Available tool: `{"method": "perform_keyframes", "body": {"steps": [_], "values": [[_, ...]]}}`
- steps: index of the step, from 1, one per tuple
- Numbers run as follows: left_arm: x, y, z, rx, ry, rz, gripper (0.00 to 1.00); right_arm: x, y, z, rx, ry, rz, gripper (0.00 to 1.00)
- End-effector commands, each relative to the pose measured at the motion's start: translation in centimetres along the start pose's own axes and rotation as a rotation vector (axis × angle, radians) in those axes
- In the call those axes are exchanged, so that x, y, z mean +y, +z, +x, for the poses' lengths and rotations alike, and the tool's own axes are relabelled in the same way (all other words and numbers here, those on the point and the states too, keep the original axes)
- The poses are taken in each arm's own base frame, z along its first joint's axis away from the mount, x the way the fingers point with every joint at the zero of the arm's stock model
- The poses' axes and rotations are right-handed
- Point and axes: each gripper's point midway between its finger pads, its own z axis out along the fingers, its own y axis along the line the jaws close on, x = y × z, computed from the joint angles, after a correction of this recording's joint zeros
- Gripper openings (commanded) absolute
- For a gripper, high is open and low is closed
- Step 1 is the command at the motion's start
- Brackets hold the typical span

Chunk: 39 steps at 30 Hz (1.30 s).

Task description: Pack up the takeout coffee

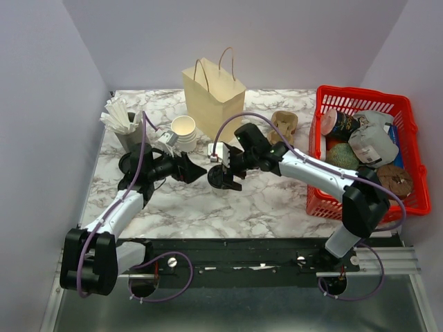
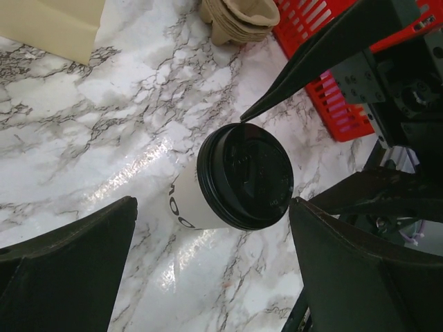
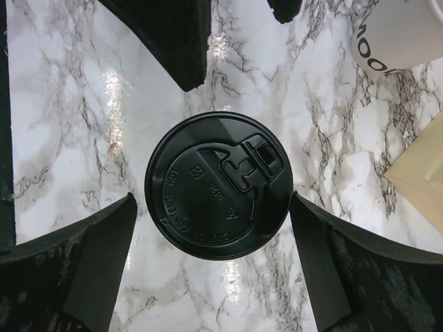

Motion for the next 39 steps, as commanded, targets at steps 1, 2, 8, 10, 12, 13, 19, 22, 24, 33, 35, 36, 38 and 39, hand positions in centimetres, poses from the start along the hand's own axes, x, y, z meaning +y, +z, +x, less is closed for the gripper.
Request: {"method": "perform_keyframes", "body": {"steps": [1,2,8,10,12,13,19,22,24,33,35,36,38,39], "values": [[-0.3,-0.3,-1.0,-0.002,0.051,-0.011,0.99,-1.9,-2.7,-2.6,-0.072,0.145,0.058,1.0],[0.2,-0.4,-1.2,-0.003,0.066,-0.046,0.99,-2.4,-3.2,-2.6,-0.067,0.169,0.075,1.0],[-0.1,-1.8,-3.1,-0.016,0.145,-0.103,0.99,-1.3,-3.0,2.1,0.042,0.167,0.039,1.0],[-0.4,-2.2,-3.6,-0.024,0.159,-0.117,0.99,-0.4,-2.3,3.6,0.081,0.195,0.002,1.0],[-0.4,-2.8,-4.1,-0.035,0.158,-0.134,0.98,0.2,-1.7,4.6,0.108,0.224,-0.028,1.0],[-0.2,-3.1,-4.2,-0.035,0.152,-0.146,0.99,0.5,-1.1,5.3,0.123,0.238,-0.043,1.0],[-0.2,-5.6,-7.6,-0.075,0.215,-0.213,0.99,1.1,0.9,6.4,0.122,0.265,-0.11,1.0],[-0.2,-6.5,-8.8,-0.098,0.239,-0.234,0.98,0.6,2.2,6.9,0.127,0.275,-0.119,1.0],[-0.6,-6.5,-9.0,-0.098,0.243,-0.223,0.99,0.2,3.0,6.6,0.111,0.273,-0.132,1.0],[-0.3,-8.3,-10.0,-0.122,0.237,-0.279,0.99,0.5,5.9,3.3,-0.009,0.224,-0.216,0.95],[-0.4,-8.5,-10.2,-0.119,0.235,-0.285,0.99,0.8,6.9,2.5,-0.034,0.223,-0.234,0.94],[-0.5,-8.7,-10.7,-0.124,0.24,-0.288,0.99,0.9,7.4,2.3,-0.044,0.224,-0.238,0.92],[-0.6,-8.8,-10.9,-0.12,0.238,-0.292,0.99,1.2,8.8,1.4,-0.064,0.227,-0.254,0.91],[-0.7,-9.0,-11.3,-0.123,0.243,-0.294,0.98,1.4,9.4,1.2,-0.069,0.232,-0.263,0.9]]}}
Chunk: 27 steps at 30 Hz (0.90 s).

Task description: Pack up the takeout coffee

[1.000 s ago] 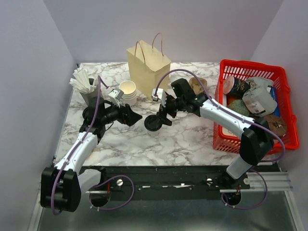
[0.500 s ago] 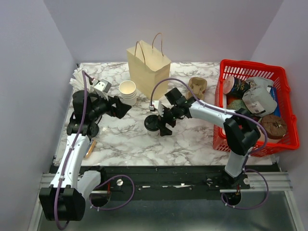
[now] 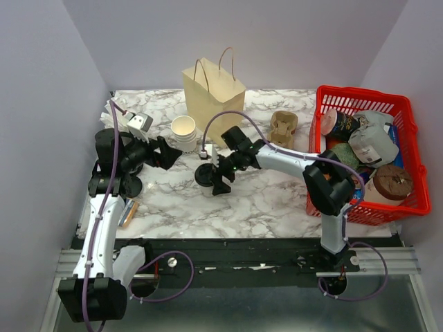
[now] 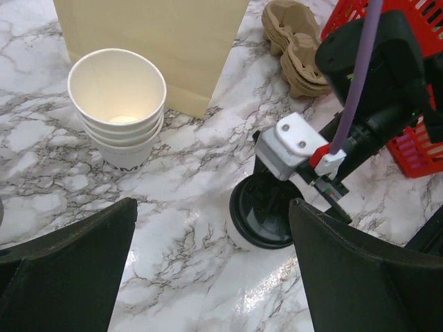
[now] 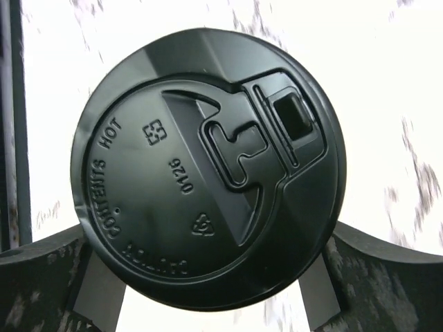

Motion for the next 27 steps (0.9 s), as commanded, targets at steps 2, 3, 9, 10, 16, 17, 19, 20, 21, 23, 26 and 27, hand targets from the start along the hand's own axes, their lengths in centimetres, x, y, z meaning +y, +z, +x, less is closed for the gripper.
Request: {"method": "perform_keyframes", "body": {"steps": [2,3,9,10,16,17,19,20,21,23,26,27], "values": [[0.1,-1.1,-1.9,-0.007,0.022,-0.031,0.99,0.8,4.2,-3.1,-0.103,-0.021,-0.07,0.89],[-0.1,-1.3,-2.2,-0.011,0.027,-0.029,0.99,0.8,4.6,-3.4,-0.115,-0.024,-0.07,0.89],[0.1,-1.8,-2.3,0.004,0.02,-0.038,0.99,1.4,9.2,-6.4,-0.189,-0.071,-0.077,0.88],[0.1,-1.9,-2.2,0.011,0.012,-0.038,0.99,2.0,10.1,-7.2,-0.204,-0.078,-0.083,0.88],[0.1,-2.2,-3.1,0.011,0.016,-0.037,0.99,2.0,12.8,-11.6,-0.283,-0.129,-0.06,0.88],[0.1,-2.2,-3.0,0.014,0.015,-0.037,0.99,1.9,13.7,-11.1,-0.275,-0.121,-0.067,0.88],[0.3,-2.4,-2.9,0.023,0.011,-0.047,0.99,2.1,14.3,-12.3,-0.295,-0.135,-0.073,0.88],[0.3,-2.5,-2.9,0.025,0.014,-0.05,0.98,2.0,14.9,-12.1,-0.29,-0.134,-0.077,0.88],[0.3,-2.8,-3.0,0.022,0.015,-0.056,0.99,2.2,15.3,-12.2,-0.294,-0.138,-0.084,0.88],[0.3,-3.0,-2.9,0.028,0.009,-0.065,0.99,2.6,15.8,-12.8,-0.311,-0.152,-0.093,0.88],[0.3,-3.5,-2.9,0.027,0.012,-0.083,0.99,2.8,16.1,-12.0,-0.291,-0.142,-0.099,0.89],[0.1,-3.7,-3.0,0.023,0.018,-0.084,0.99,2.8,15.6,-12.0,-0.283,-0.14,-0.074,0.92]]}}
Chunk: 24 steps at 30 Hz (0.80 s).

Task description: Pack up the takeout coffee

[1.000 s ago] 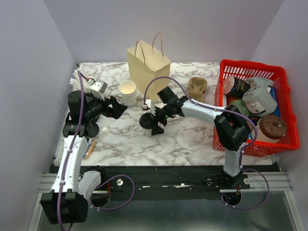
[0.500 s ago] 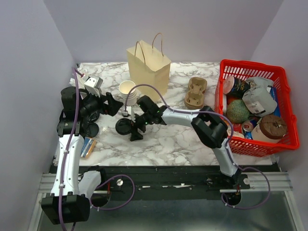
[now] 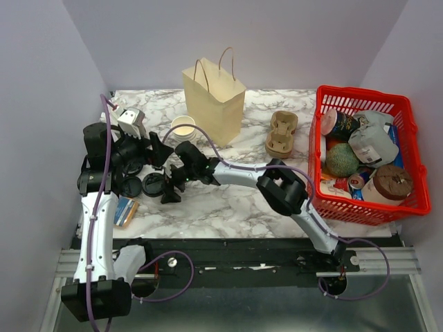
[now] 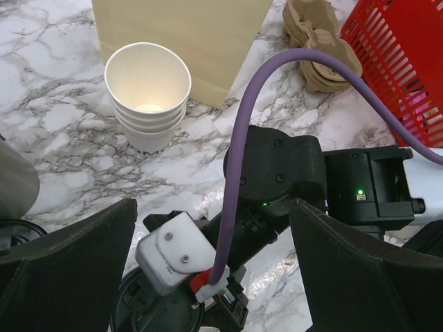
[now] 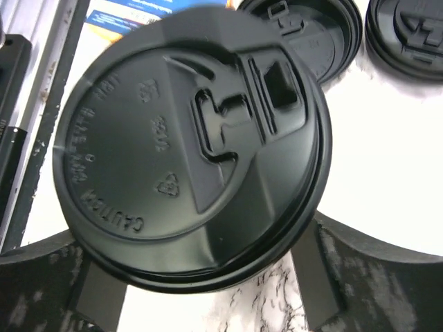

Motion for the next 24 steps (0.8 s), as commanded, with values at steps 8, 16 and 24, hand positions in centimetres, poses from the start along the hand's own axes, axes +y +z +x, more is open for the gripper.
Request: {"method": "perform_keyframes", "body": {"steps": [8,16,24], "values": [[-0.8,-1.4,-1.1,-0.07,0.013,-0.015,0.99,1.5,-9.1,3.2,0.137,-0.014,0.09,1.0],[-2.4,-1.7,-1.7,-0.143,0.107,0.063,0.99,1.9,-22.4,1.9,0.268,0.058,0.205,0.98],[-3.6,-0.7,-3.4,-0.216,0.104,0.171,0.99,-3.7,-35.4,3.7,0.366,0.321,0.626,0.82]]}}
